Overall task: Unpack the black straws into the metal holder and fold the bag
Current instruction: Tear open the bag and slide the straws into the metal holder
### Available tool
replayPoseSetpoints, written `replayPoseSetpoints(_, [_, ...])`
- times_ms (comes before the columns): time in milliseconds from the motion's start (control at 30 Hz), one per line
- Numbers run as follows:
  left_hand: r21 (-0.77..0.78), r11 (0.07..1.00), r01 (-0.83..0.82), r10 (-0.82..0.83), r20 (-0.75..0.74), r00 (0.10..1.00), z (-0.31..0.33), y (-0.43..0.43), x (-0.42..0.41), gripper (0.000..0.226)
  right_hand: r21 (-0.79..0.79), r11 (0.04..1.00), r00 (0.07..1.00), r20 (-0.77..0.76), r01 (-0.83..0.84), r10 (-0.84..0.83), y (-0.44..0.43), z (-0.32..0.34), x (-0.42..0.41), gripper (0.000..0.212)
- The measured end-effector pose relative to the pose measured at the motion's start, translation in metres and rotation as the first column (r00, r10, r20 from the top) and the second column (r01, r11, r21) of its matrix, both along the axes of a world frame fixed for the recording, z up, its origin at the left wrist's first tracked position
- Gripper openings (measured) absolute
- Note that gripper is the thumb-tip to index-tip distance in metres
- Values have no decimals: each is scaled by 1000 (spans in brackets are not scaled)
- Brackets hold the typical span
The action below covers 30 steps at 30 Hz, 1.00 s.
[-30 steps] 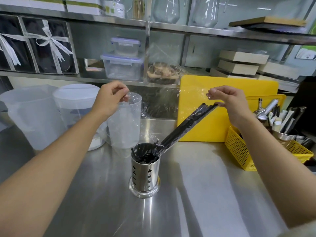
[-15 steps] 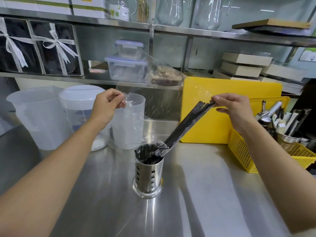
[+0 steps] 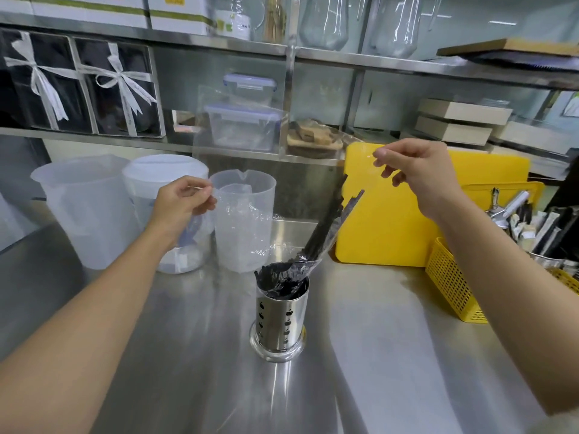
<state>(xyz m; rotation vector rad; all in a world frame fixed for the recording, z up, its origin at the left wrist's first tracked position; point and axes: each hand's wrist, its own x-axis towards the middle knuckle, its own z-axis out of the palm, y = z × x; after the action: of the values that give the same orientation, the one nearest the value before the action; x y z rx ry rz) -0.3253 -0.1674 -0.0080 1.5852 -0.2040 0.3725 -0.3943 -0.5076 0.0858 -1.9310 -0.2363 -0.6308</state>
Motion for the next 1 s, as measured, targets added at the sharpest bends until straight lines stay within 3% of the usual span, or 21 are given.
replayPoseSetpoints(333, [-55, 998, -27, 29, 47, 998, 13, -3, -5, 19, -12, 999, 997, 48, 53, -52, 8, 10, 0, 10])
replayPoseSetpoints(733, [-66, 993, -102, 108, 104, 989, 23, -13, -6, 18, 95, 991, 956, 270, 89, -111, 15, 19, -3, 7])
replayPoseSetpoints(833, [26, 986, -166, 158, 206, 966, 25, -19, -9, 23, 127, 989, 958, 266, 77, -109, 17, 23, -3, 15])
replayPoseSetpoints(933, [141, 982, -129, 96, 221, 970, 23, -24, -12, 22, 41, 998, 981, 183, 52, -59, 21, 21, -2, 18])
replayPoseSetpoints(1000, [102, 979, -179, 153, 225, 962, 23, -22, -11, 22, 73, 993, 970, 219, 88, -102, 23, 19, -1, 18])
